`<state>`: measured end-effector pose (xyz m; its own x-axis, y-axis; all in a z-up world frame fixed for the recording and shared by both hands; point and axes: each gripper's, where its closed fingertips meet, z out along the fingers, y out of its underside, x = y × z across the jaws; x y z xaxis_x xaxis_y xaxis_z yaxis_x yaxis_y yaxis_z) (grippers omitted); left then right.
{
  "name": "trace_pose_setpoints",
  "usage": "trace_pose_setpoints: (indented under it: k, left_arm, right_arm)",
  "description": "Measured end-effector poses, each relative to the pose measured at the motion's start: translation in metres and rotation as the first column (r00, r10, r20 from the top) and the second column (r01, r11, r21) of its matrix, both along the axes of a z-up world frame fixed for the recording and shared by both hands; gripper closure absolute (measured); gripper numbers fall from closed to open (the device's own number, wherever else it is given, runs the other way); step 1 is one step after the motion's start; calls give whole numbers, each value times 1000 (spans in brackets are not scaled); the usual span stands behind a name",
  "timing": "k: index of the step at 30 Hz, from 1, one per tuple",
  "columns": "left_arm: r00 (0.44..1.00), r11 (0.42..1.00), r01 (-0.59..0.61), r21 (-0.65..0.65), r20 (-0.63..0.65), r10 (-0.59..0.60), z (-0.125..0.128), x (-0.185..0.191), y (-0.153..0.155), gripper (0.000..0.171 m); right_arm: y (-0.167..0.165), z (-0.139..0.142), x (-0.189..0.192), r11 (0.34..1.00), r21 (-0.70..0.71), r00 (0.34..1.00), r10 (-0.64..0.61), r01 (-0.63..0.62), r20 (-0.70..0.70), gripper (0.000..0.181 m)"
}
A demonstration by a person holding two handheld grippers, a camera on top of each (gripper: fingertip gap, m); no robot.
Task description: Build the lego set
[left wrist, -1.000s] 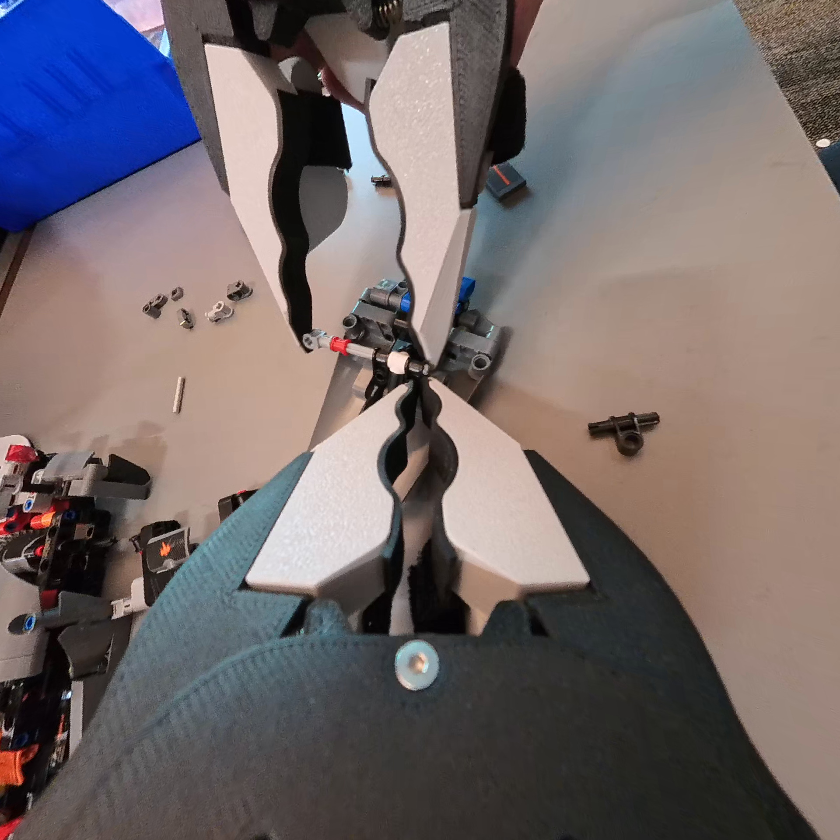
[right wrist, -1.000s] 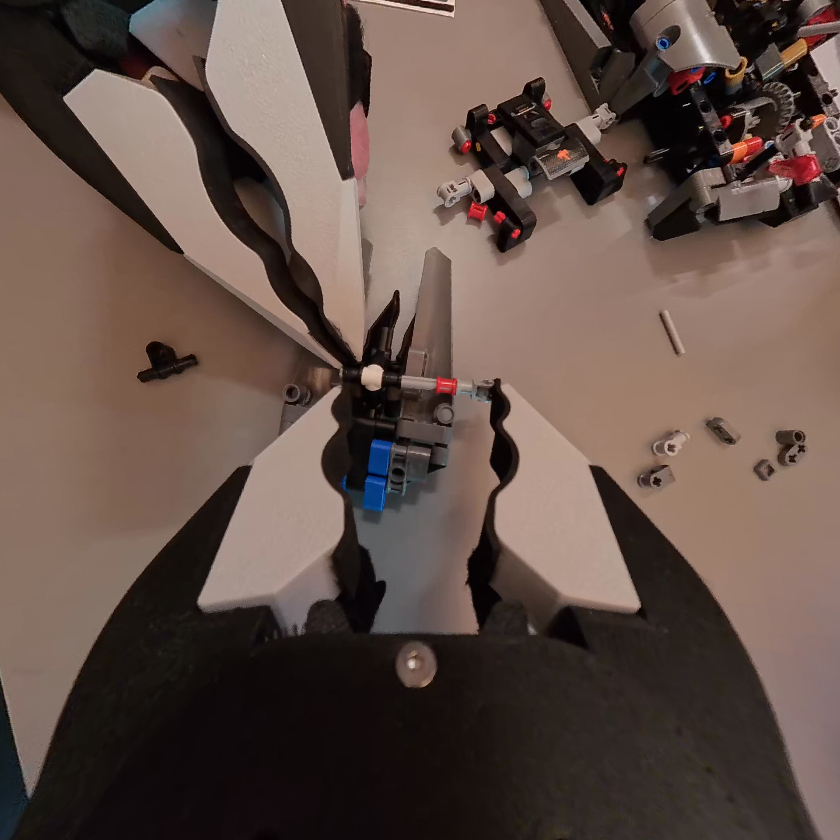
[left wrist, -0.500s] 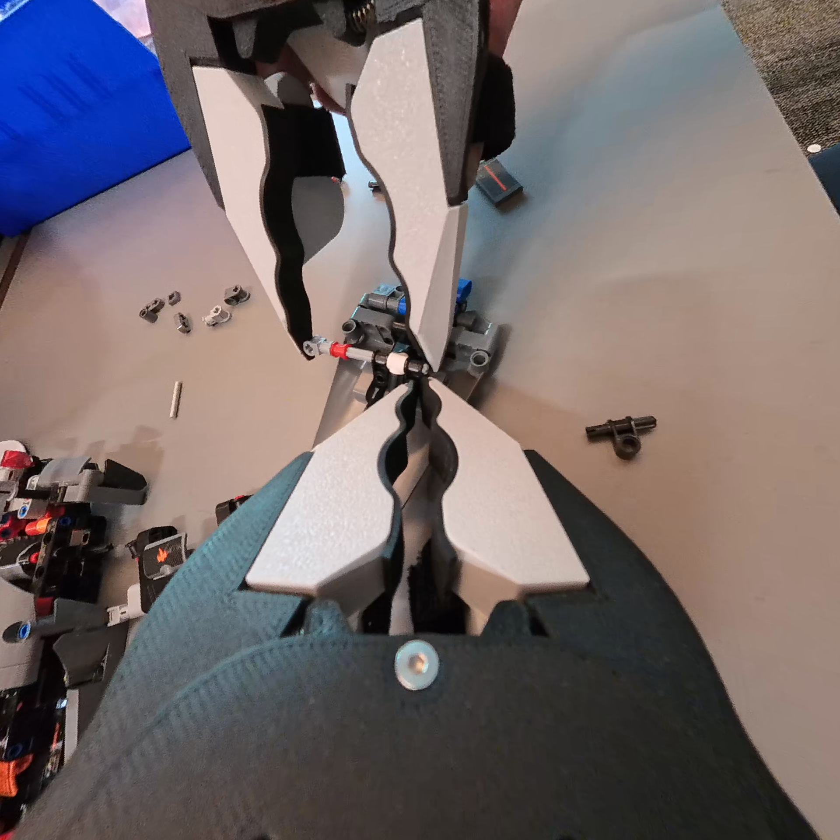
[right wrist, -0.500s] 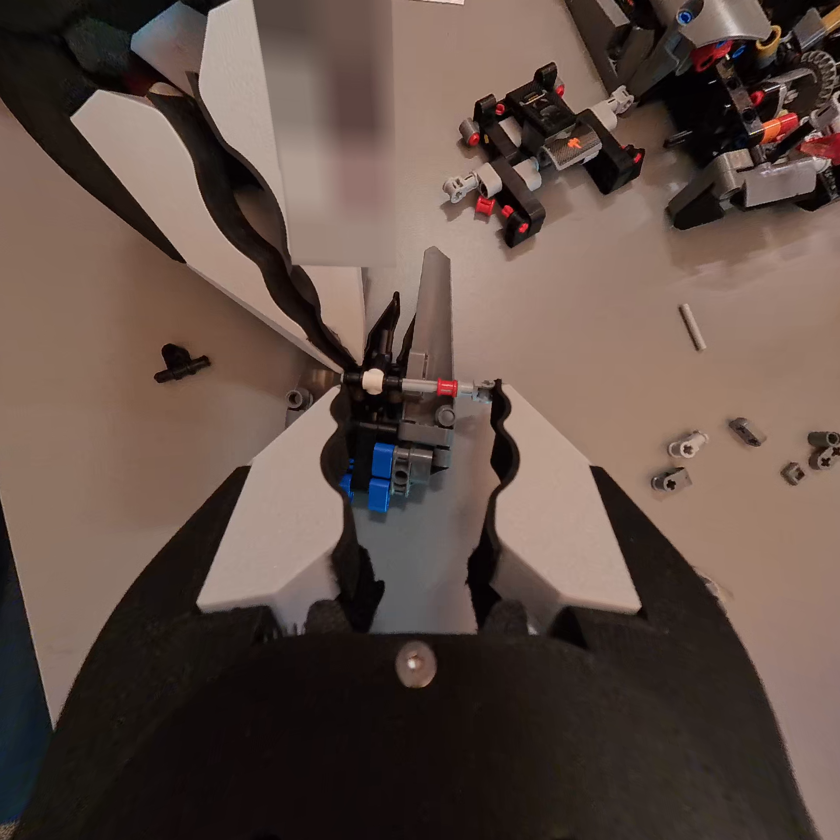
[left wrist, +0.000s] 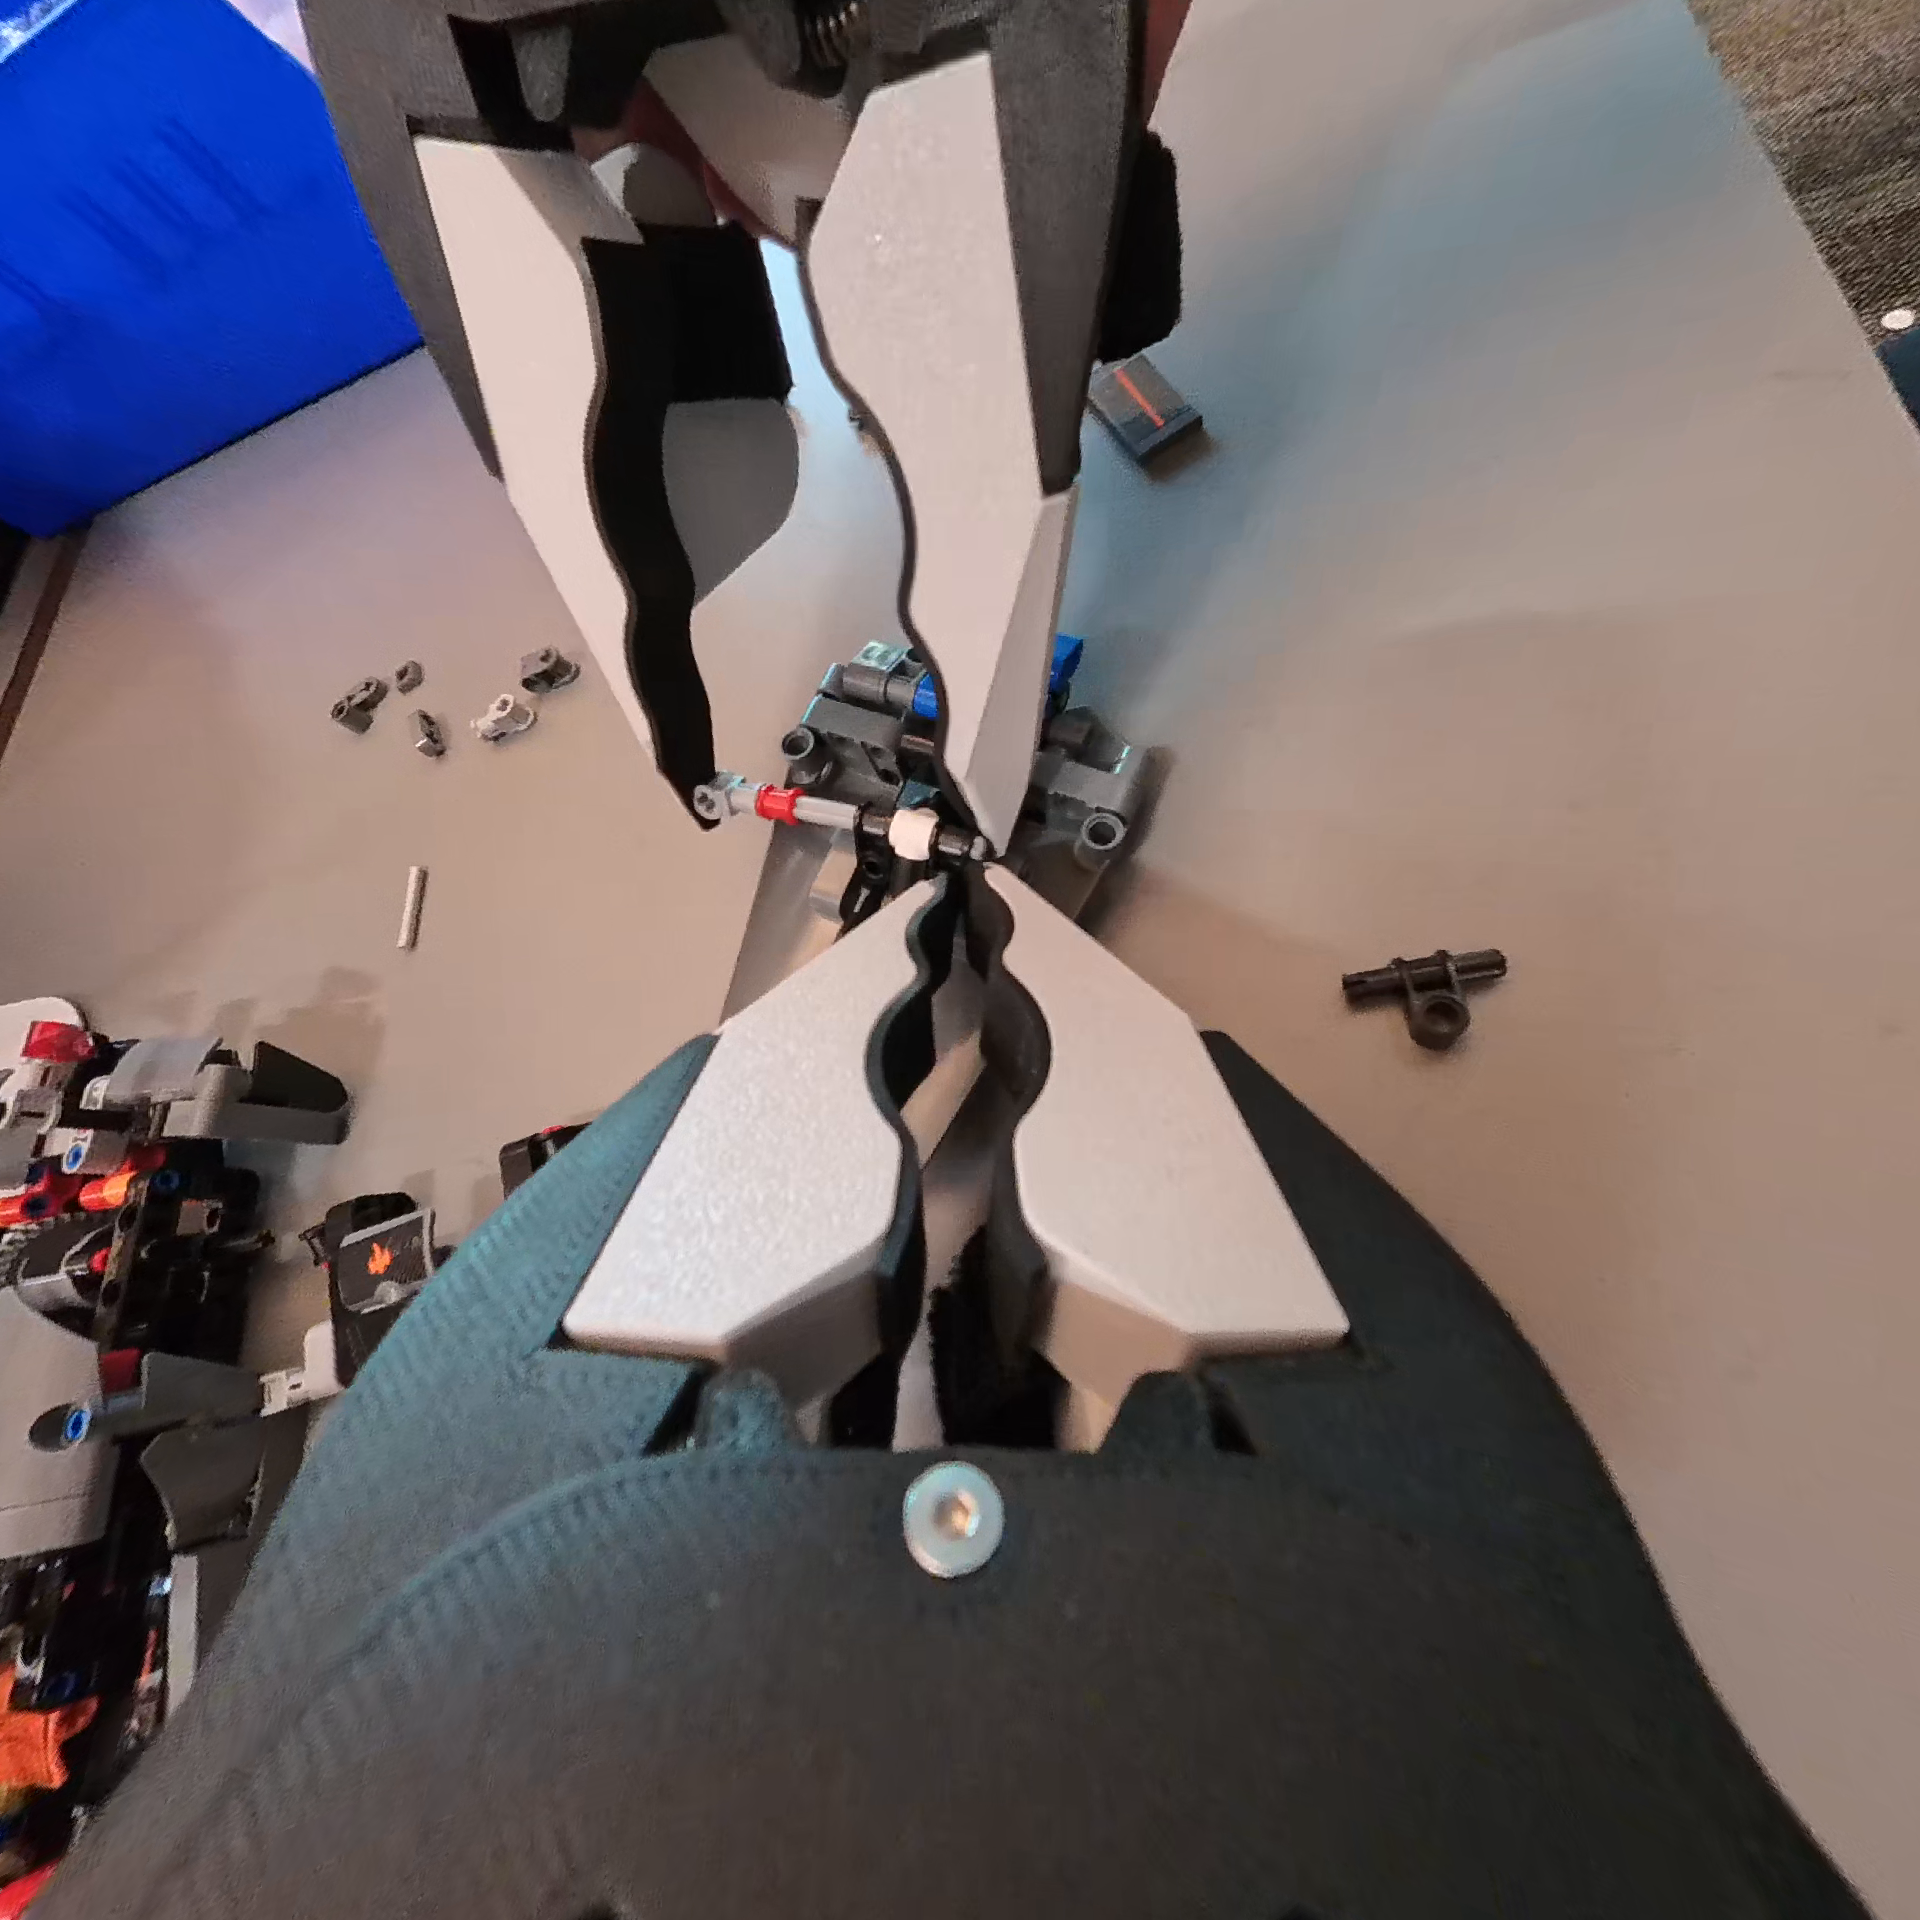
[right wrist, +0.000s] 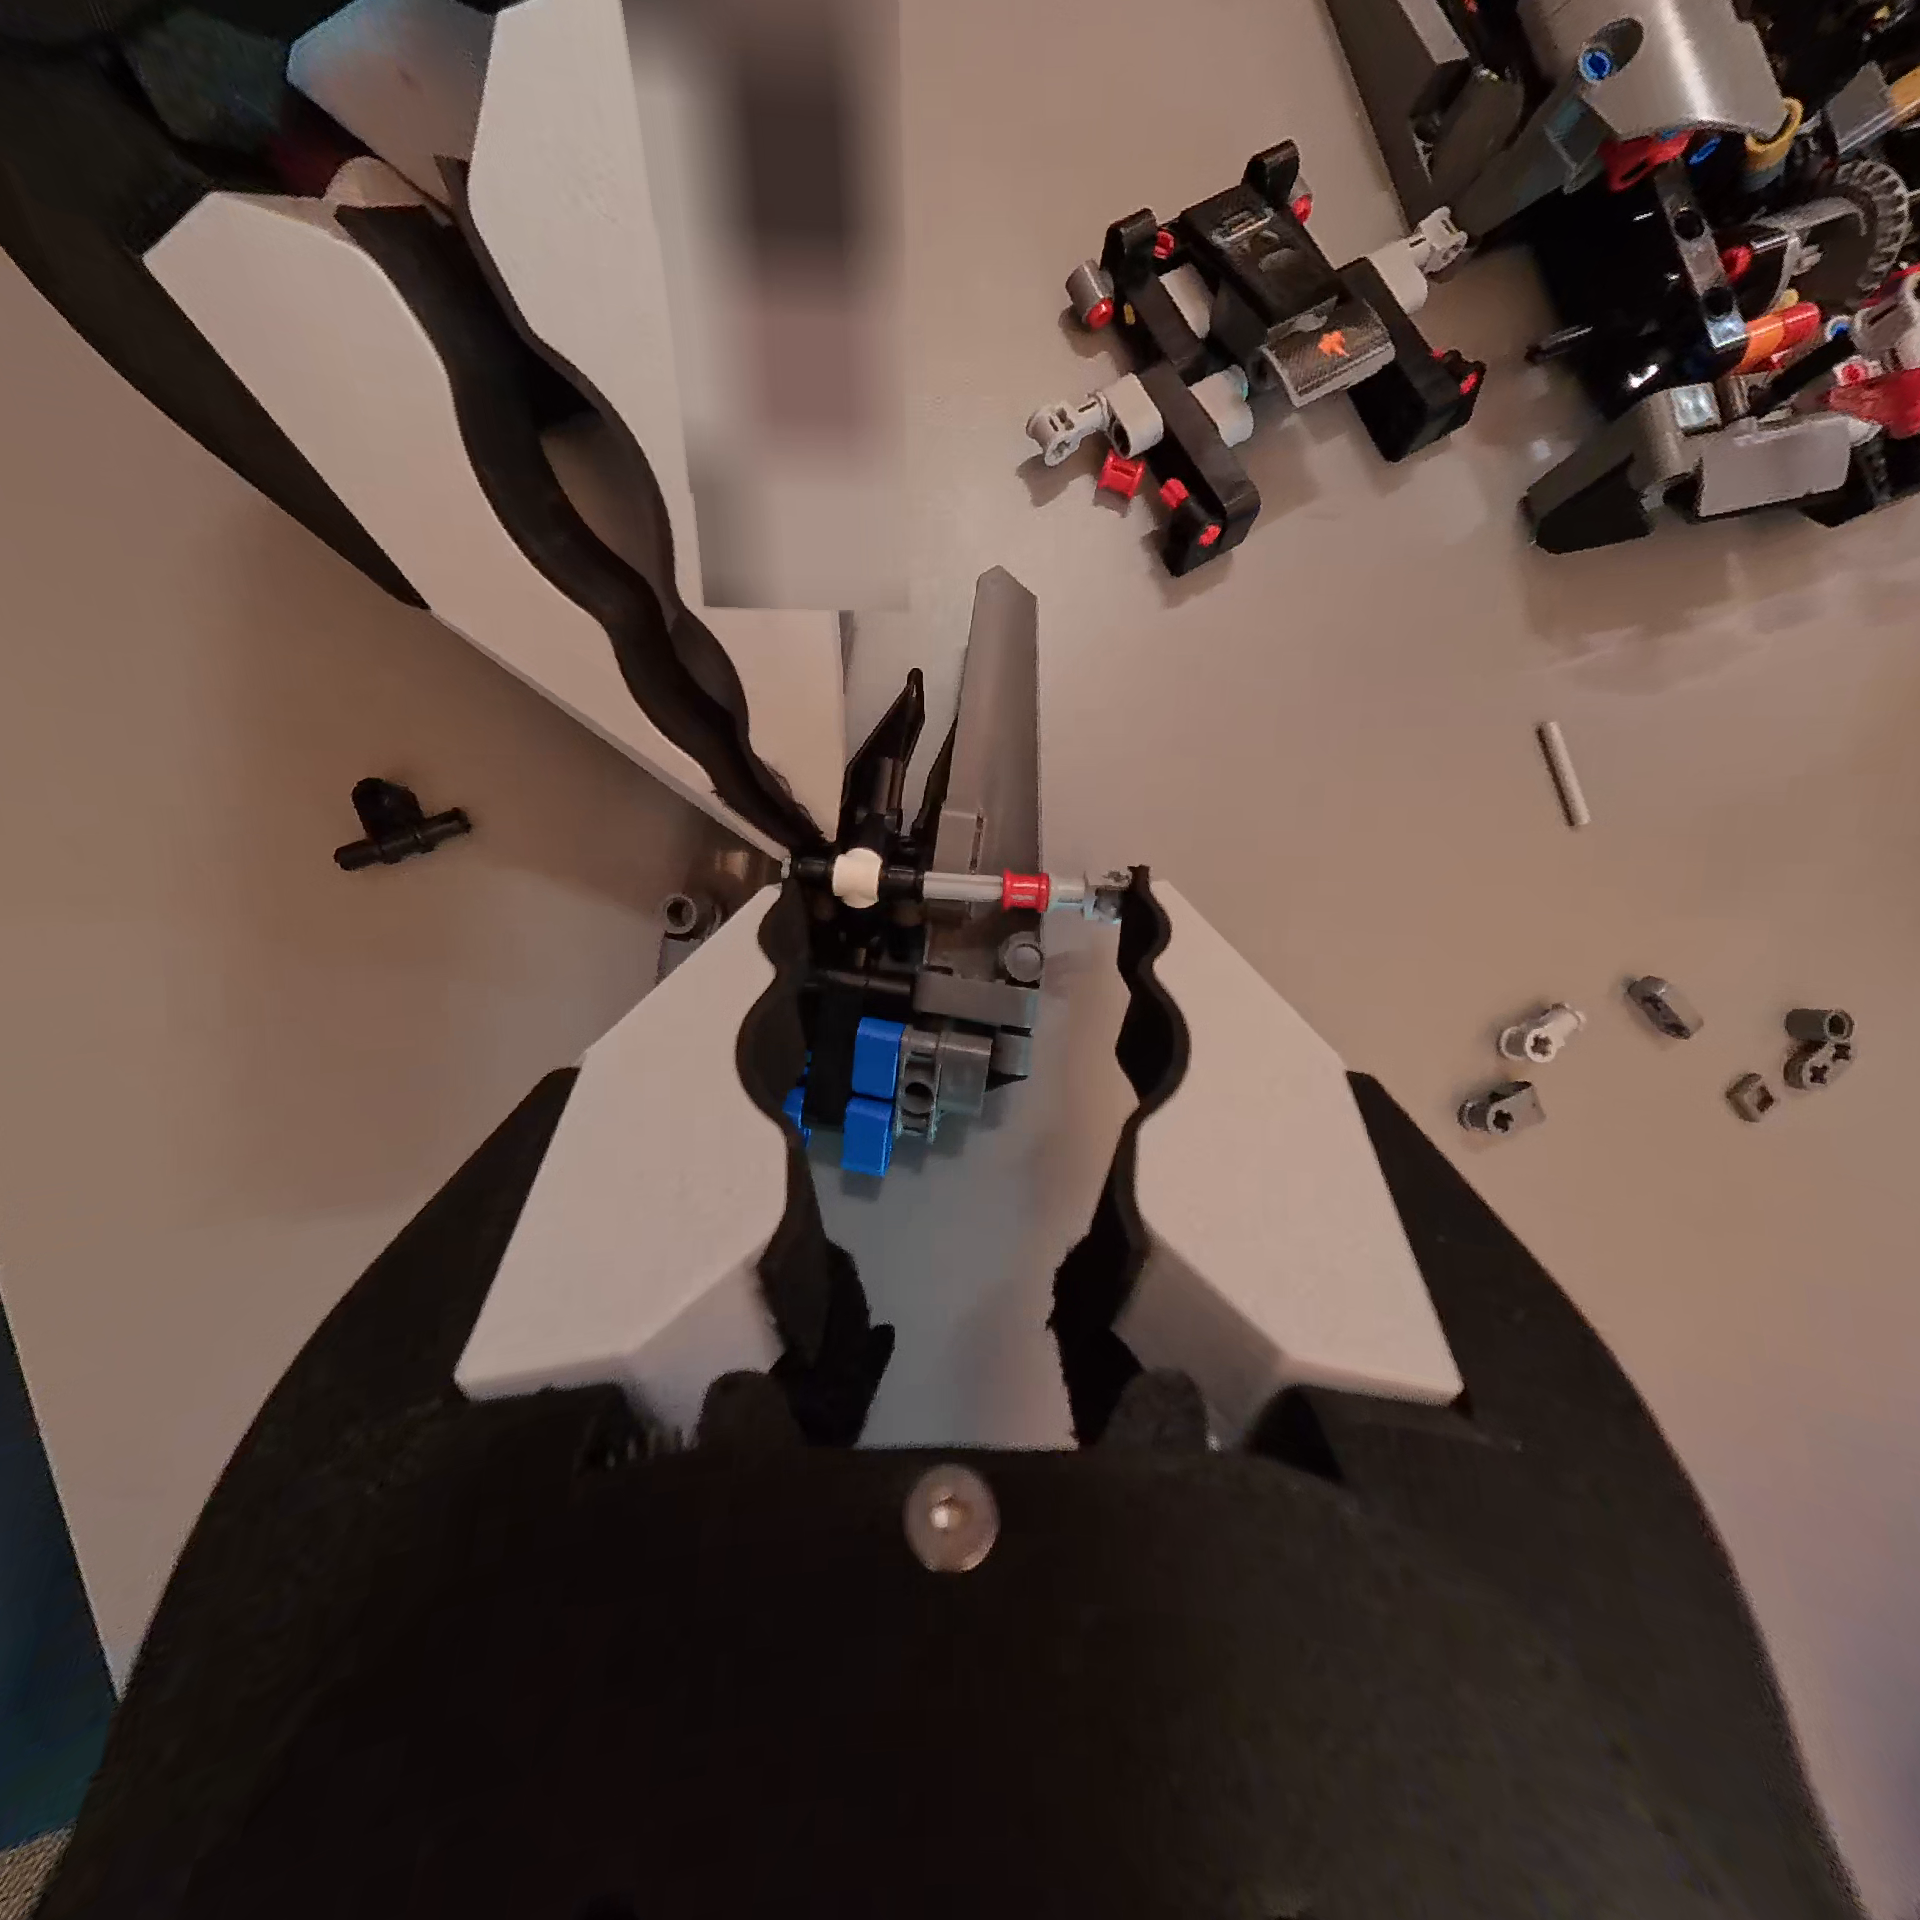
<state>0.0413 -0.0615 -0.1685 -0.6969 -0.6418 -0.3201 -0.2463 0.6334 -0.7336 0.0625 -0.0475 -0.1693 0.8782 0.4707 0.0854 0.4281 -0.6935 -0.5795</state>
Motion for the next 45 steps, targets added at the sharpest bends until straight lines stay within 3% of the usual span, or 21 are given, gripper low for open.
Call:
trace_pose_setpoints:
  k: [4, 19, 22, 34, 36, 45]
  left_arm:
    - [1000, 1000, -13, 8, 3, 13, 0, 2, 3, 171]
    - [1000, 1000, -7, -4, -4, 7, 0, 3, 4, 171]
    - [1000, 1000, -8, -2, -1, 8, 0, 4, 4, 171]
    - [1000, 1000, -10, 26, 12, 10, -1, 4, 5, 171]
    - [1000, 1000, -10, 27, 12, 10, -1, 4, 5, 171]
    - [1000, 1000, -10, 23, 3, 10, -2, 4, 5, 171]
  right_arm:
    - [1, 1, -2, 1000, 19, 999, 18, -18, 28, 132]
    - [2, 2, 2, 999, -1, 994, 37, -37, 106, 132]
    - [2, 2, 3, 1000, -17, 997, 7, -5, 77, 131]
    - [4, 4, 8, 999, -10, 979, -40, 42, 199, 122]
    - [3, 4, 5, 1000, -14, 976, -24, 27, 215, 130]
    - [3, 4, 4, 1000, -13, 964, -10, 14, 266, 132]
